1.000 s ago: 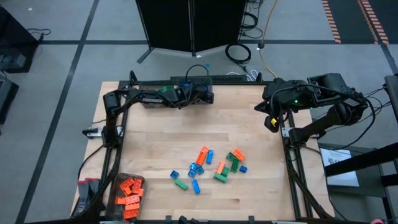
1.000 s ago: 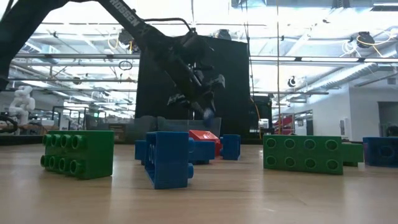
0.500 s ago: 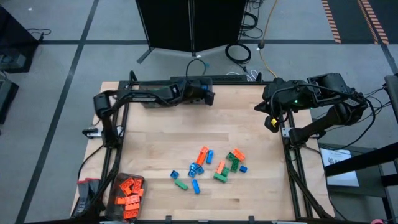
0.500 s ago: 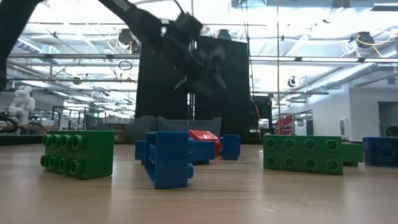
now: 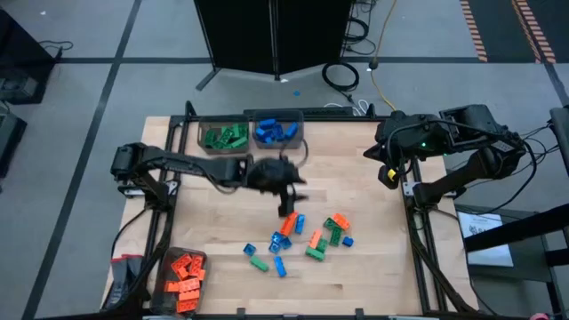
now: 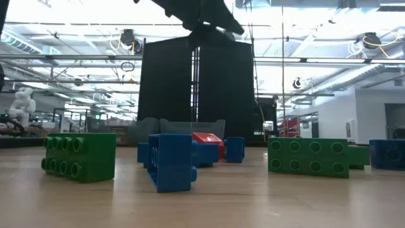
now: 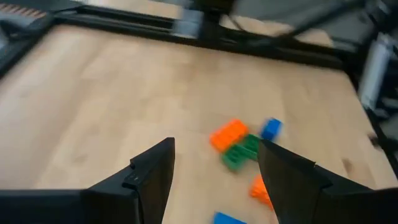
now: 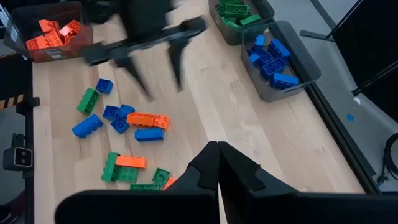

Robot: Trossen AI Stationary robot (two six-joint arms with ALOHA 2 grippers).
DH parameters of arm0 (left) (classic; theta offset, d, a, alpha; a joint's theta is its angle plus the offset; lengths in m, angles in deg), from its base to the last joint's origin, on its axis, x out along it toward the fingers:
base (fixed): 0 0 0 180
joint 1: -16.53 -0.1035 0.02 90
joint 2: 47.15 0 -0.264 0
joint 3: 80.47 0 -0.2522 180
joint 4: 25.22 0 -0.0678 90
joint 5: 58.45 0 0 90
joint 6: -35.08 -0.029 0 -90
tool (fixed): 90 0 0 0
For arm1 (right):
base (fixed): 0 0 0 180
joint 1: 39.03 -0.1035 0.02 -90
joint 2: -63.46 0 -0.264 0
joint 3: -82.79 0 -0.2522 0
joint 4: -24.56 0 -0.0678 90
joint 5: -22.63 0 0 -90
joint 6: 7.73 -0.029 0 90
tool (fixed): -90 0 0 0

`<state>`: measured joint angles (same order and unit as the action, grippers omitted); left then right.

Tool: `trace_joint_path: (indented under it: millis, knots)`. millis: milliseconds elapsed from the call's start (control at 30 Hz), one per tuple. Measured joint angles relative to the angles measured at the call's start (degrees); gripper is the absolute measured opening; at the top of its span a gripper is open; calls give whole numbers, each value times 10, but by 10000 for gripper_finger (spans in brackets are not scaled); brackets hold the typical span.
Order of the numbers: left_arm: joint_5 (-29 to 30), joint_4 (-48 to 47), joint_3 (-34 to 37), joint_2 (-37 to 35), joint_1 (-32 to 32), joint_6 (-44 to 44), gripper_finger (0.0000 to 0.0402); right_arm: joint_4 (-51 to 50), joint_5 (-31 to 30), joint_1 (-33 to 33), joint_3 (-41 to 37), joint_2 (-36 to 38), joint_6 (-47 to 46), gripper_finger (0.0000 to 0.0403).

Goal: Sort blocks
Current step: Put the blue gamepiece into the top right black bin

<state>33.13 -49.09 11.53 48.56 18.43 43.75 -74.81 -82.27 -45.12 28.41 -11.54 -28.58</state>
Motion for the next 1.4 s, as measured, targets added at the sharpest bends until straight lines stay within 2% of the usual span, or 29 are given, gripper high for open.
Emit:
trace_joint_path:
  millis: [200,300,400,633,800,1067,1400]
  knots:
    - [12,3,1,41,69,-36,228,0,0,0,0,0,-14,0]
    - [42,7,0,75,81,-35,228,0,0,0,0,0,-24,0]
    - [41,15,1,107,84,-25,228,0,0,0,0,0,-25,0]
    - [43,0,1,154,87,112,228,0,1,0,0,0,-25,0]
    - [85,-19,1,165,100,189,228,0,2,0,0,0,-25,0]
    - [140,-33,1,165,113,233,228,1,1,0,0,0,-25,0]
    - [124,-18,0,196,113,296,228,1,0,0,0,0,-25,0]
